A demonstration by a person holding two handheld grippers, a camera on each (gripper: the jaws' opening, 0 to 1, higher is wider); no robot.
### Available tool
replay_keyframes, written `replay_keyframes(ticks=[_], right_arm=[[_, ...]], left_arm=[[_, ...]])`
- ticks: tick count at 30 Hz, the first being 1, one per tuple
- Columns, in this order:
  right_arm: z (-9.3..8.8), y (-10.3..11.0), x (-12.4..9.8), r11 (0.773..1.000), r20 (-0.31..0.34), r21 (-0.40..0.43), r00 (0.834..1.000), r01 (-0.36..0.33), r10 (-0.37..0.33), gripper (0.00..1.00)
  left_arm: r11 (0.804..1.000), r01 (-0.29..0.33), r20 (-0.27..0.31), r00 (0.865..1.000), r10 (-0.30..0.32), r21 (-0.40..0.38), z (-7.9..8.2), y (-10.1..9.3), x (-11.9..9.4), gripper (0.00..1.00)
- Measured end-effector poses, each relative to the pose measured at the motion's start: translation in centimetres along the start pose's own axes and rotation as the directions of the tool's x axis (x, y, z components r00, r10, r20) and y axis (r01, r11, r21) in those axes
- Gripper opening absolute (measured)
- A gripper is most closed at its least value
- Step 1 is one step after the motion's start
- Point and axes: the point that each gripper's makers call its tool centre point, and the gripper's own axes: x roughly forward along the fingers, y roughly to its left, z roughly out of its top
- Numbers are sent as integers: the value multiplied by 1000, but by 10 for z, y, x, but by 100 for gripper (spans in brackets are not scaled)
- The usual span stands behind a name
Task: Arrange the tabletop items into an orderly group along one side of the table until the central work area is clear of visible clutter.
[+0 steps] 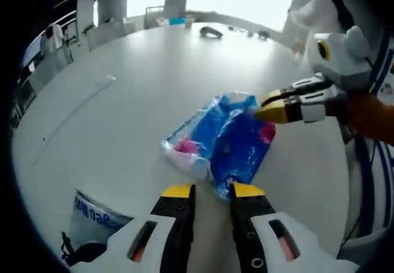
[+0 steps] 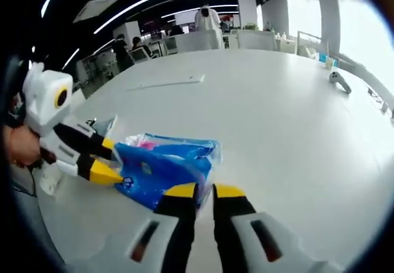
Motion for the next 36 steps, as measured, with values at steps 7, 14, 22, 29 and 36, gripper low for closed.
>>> replay_keyframes(ticks=[7,14,22,29,36], right_arm=[[3,0,-1,1000,4,1,1000,8,-8,11],[3,2,-7,1000,6,4,1000,25,-25,16],[6,4,-15,999,12,4,999,44,-44,20],[14,8,-21,999,32,4,998,49,-49,22],[23,8,-26,999,58,-1,997,53,-53,23]], left_arm=[[1000,-3,13,1000,3,10,3,0,-4,20],[1000,-2,30,1000,2,17,7,-1,-9,24],[1000,10,69,998,-11,24,14,-6,-18,32],[999,11,96,995,-14,35,19,-7,-27,35],[1000,19,130,991,-21,22,23,-8,-37,38]])
